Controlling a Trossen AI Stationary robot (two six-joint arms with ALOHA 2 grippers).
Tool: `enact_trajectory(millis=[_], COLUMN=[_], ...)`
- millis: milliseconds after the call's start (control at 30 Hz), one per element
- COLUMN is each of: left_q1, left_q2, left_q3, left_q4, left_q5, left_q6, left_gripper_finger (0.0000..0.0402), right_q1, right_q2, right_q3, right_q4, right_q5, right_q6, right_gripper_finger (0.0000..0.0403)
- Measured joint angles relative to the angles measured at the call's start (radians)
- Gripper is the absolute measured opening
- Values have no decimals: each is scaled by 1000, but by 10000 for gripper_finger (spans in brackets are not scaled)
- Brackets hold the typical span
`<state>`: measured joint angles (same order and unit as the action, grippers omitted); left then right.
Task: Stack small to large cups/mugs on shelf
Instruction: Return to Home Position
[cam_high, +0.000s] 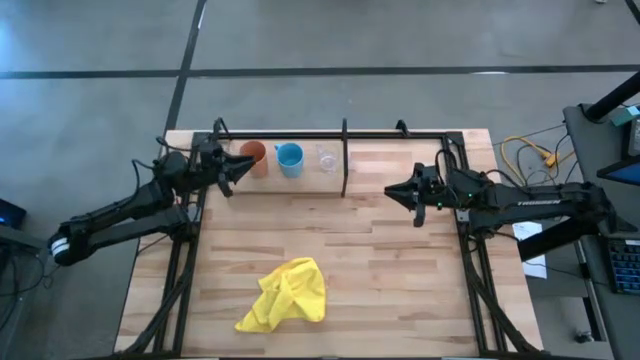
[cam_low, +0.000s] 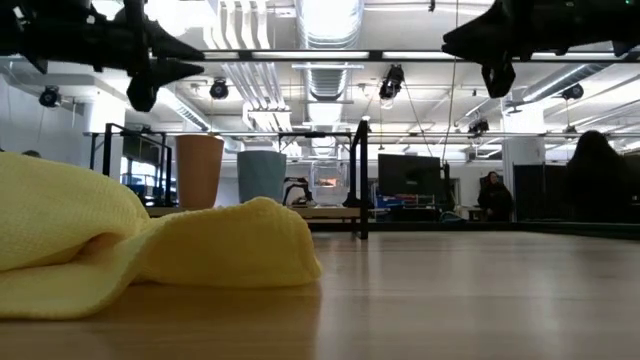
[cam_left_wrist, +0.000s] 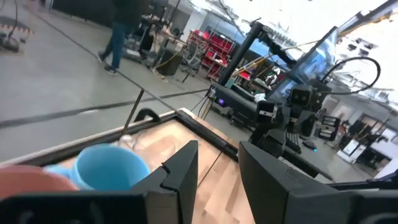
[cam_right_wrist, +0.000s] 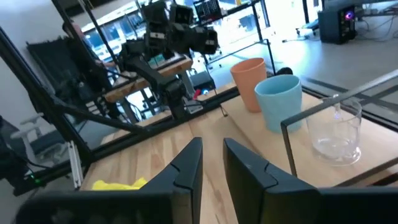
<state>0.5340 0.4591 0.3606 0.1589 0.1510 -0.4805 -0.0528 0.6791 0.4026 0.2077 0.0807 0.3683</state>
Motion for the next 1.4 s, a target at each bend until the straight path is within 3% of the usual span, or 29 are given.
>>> enact_trajectory(millis=[667, 833, 1000, 1400], left_q1=[0, 0, -1, 0], left_q2=[-182, -230, -294, -434], left_q3=[-127, -143, -157, -158], left_q4=[-20, -21, -125, -222], left_q5=[-31, -77, -172, -214], left_q6=[-63, -63, -60, -60], left_gripper_finger=[102, 102, 102, 102], right_q1=[0, 0, 0, 0], right_q2=[-295, -332, -359, -415], right_q3=[-169, -204, -253, -304], right_q4=[10, 5, 5, 6], right_q5=[1, 29, 77, 123], right_q6=[35, 32, 54, 82], right_gripper_finger=[59, 59, 59, 59])
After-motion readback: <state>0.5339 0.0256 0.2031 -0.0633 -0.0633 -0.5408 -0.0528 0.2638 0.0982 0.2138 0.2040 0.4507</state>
